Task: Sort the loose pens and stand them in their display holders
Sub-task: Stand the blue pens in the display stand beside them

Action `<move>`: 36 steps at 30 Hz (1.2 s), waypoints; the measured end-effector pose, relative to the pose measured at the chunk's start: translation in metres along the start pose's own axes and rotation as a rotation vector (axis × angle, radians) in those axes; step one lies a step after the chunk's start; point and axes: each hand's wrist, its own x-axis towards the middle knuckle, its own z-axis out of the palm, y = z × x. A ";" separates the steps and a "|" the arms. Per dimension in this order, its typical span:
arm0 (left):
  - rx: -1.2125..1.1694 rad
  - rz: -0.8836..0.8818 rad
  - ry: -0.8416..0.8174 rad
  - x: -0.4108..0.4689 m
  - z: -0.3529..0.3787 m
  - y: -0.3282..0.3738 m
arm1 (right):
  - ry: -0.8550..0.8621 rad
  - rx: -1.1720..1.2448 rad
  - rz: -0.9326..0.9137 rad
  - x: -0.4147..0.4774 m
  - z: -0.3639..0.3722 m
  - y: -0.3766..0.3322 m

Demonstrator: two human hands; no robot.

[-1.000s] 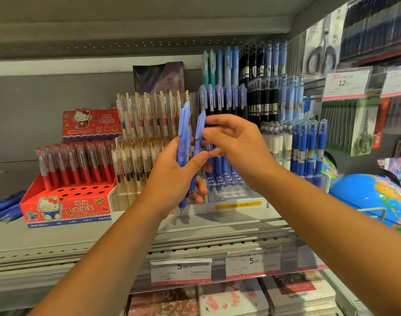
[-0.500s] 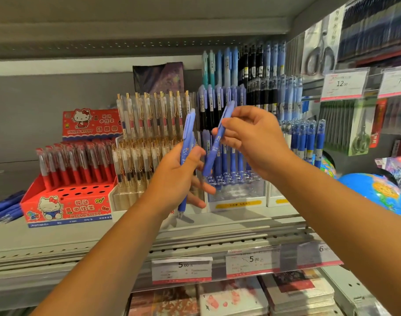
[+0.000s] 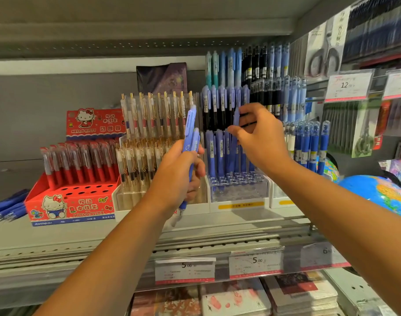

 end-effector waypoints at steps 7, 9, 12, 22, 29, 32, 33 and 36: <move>0.060 0.083 -0.060 0.000 0.002 0.000 | -0.143 -0.101 0.046 -0.006 0.007 0.010; 0.051 0.094 -0.081 0.000 0.001 -0.002 | -0.159 -0.105 0.054 -0.007 0.006 0.010; 0.044 0.110 -0.086 0.001 -0.001 -0.004 | -0.191 -0.133 0.055 -0.009 0.006 0.010; 0.014 0.142 -0.072 0.003 0.000 -0.004 | -0.126 -0.108 0.005 -0.017 -0.001 -0.015; 0.021 0.140 -0.119 0.001 0.000 -0.002 | -0.344 0.374 0.043 -0.028 -0.005 -0.049; 0.026 0.114 -0.141 0.000 0.001 -0.002 | -0.317 0.349 0.038 -0.031 -0.005 -0.049; 0.019 0.101 -0.147 -0.001 0.001 -0.002 | -0.308 0.345 0.046 -0.030 -0.006 -0.048; 0.023 0.071 -0.123 0.000 0.000 -0.004 | -0.235 0.371 0.104 -0.027 -0.009 -0.043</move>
